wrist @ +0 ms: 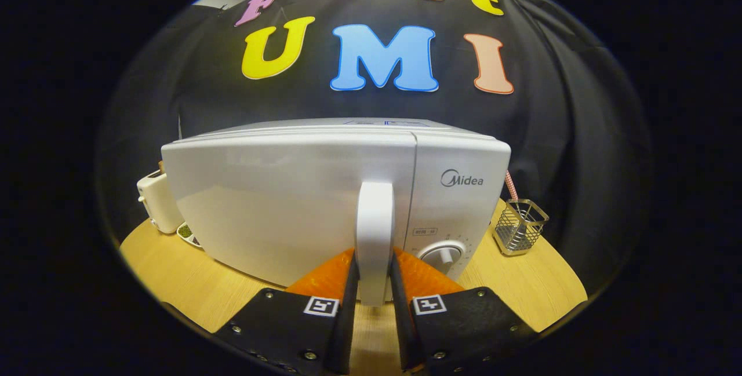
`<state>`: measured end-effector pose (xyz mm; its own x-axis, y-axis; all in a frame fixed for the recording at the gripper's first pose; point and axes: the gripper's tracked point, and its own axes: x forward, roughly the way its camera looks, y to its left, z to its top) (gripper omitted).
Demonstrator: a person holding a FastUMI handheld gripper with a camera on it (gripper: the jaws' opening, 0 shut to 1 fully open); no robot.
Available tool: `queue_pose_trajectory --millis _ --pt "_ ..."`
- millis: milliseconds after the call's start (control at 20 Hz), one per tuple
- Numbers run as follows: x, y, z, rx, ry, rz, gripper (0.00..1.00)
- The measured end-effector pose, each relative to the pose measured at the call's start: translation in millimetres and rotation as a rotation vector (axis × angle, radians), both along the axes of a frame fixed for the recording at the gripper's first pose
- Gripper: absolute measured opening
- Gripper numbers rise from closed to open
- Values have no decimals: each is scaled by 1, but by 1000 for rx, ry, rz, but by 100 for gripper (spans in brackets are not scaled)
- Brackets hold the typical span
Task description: Open the microwave, put the food inside, and close the microwave door.
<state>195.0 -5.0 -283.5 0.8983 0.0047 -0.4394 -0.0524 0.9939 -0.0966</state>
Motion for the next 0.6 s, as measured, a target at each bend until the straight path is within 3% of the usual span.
queue_pose_trajectory --millis 150,200,600 --pt "1 -2 -2 30 16 -17 31" --pt "0 -1 -2 33 22 -19 20" --pt "-2 -1 -1 4 38 -70 20"
